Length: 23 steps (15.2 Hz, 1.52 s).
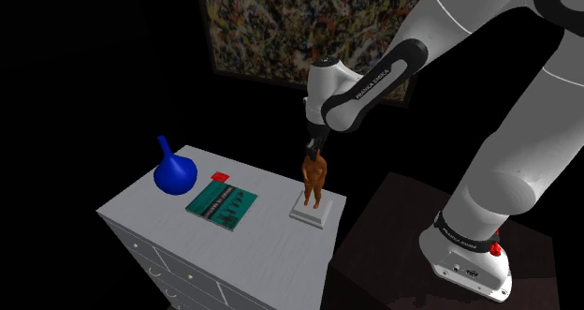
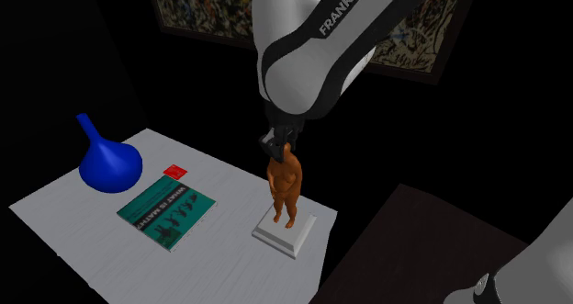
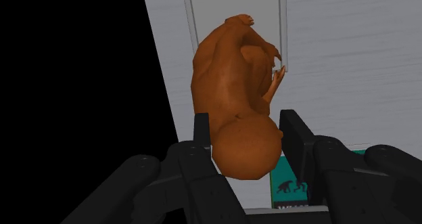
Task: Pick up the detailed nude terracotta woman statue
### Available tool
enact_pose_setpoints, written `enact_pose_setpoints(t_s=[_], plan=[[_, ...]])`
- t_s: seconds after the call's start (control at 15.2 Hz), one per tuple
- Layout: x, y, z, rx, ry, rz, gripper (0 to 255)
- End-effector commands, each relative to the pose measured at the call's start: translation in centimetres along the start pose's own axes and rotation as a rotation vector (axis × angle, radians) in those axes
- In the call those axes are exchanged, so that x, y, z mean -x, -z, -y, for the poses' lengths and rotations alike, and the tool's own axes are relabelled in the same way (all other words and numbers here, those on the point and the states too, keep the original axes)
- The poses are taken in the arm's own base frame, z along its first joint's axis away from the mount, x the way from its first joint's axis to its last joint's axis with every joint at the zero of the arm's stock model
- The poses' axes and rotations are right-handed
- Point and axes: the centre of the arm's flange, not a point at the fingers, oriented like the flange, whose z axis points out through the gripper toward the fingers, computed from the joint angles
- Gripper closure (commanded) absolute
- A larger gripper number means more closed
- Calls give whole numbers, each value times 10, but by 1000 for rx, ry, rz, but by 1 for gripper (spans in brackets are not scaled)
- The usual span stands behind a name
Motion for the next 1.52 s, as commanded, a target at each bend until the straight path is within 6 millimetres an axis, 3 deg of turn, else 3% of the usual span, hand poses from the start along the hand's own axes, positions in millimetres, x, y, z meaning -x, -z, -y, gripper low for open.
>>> enact_pose_setpoints(t_s=[0.0, 0.4, 1.45], plan=[[0, -1, 0, 0, 0, 1, 255], [0, -1, 0, 0, 0, 1, 255], [-5, 79, -9, 0, 0, 1, 255]])
